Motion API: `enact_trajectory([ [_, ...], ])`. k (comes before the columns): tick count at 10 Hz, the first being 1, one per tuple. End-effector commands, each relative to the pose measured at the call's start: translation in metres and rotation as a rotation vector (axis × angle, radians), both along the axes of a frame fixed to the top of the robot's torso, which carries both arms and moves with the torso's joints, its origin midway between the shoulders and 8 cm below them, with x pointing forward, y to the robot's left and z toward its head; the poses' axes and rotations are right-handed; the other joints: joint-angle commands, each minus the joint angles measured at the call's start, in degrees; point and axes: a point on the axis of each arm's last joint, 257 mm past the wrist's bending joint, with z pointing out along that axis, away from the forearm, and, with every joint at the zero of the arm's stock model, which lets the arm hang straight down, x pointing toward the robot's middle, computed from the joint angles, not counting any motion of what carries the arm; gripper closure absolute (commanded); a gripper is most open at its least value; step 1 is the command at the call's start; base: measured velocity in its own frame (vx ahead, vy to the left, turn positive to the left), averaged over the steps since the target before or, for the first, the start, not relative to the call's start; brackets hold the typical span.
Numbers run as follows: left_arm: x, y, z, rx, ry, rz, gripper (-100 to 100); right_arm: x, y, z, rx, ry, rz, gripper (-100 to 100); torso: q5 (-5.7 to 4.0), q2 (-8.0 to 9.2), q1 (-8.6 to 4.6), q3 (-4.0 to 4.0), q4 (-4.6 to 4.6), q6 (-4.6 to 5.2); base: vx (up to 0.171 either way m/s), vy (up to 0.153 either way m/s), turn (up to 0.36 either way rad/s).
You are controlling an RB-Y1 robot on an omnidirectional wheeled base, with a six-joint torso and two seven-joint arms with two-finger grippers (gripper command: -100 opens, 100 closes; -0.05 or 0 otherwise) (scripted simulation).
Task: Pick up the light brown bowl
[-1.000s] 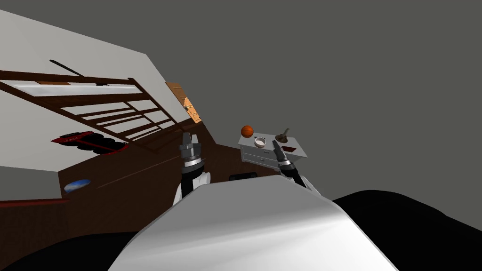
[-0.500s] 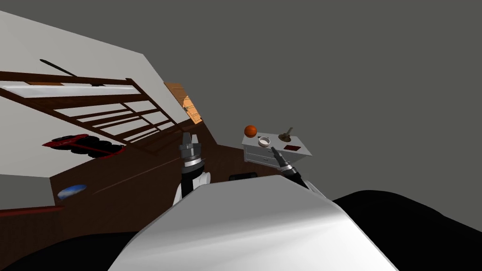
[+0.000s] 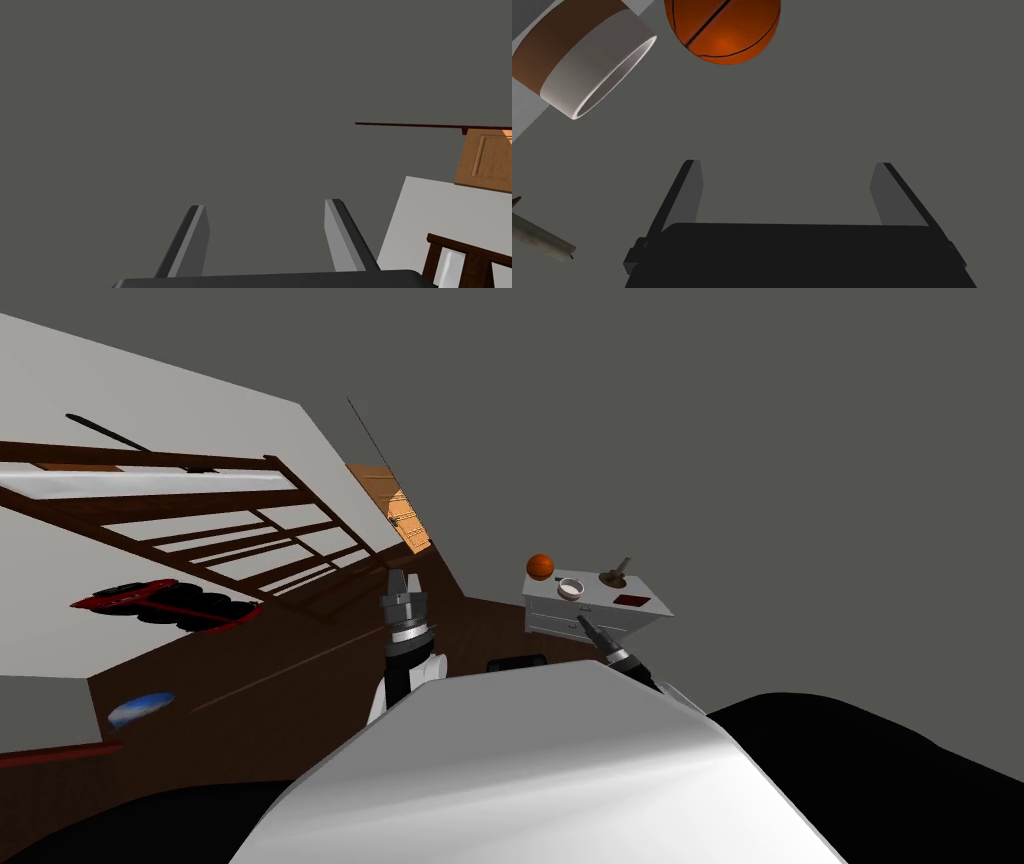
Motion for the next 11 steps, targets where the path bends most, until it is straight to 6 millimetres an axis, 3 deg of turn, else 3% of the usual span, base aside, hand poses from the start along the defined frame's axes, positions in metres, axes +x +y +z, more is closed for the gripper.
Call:
enact_trajectory([
  [1, 0.0, 0.0, 0.0, 0.0, 0.0, 0.0, 0, -0.012, -0.007, -0.015, -0.041, 0.046, 0.007, -100, 0.0, 0.0, 0.0, 0.0, 0.0, 0.0, 0.043, 0.176, -0.028],
  [2, 0.0, 0.0, 0.0, 0.0, 0.0, 0.0, 0, -0.024, -0.017, -0.034, -0.092, 0.1, 0.019, -100, -0.02, 0.07, -0.2, 0.03, 0.01, 0.0, 0.029, 0.143, -0.016],
  [3, 0.0, 0.0, 0.0, 0.0, 0.0, 0.0, 0, -0.024, -0.017, -0.034, -0.093, 0.101, 0.019, -100, -0.06, 0.11, -0.33, 0.06, 0.02, 0.0, 0.026, 0.09, -0.02],
  [6, 0.0, 0.0, 0.0, 0.0, 0.0, 0.0, 0, -0.059, -0.045, -0.082, -0.235, 0.255, 0.067, -100, -0.08, -0.05, -0.35, -0.03, -0.01, -0.01, 0.08, 0.152, -0.025],
  [7, 0.0, 0.0, 0.0, 0.0, 0.0, 0.0, 0, -0.06, -0.049, -0.083, -0.246, 0.263, 0.071, -100, -0.04, -0.13, -0.21, -0.08, -0.03, -0.01, 0.072, 0.137, -0.014],
  [10, 0.0, 0.0, 0.0, 0.0, 0.0, 0.0, 0, -0.098, -0.081, -0.122, -0.385, 0.413, 0.131, -100, -0.1, -0.16, -0.48, -0.09, -0.03, -0.02, 0.11, 0.121, 0.002],
  [11, 0.0, 0.0, 0.0, 0.0, 0.0, 0.0, 0, -0.097, -0.085, -0.12, -0.402, 0.416, 0.143, -100, -0.09, -0.32, -0.41, -0.18, -0.07, -0.02, 0.108, 0.117, 0.0],
])
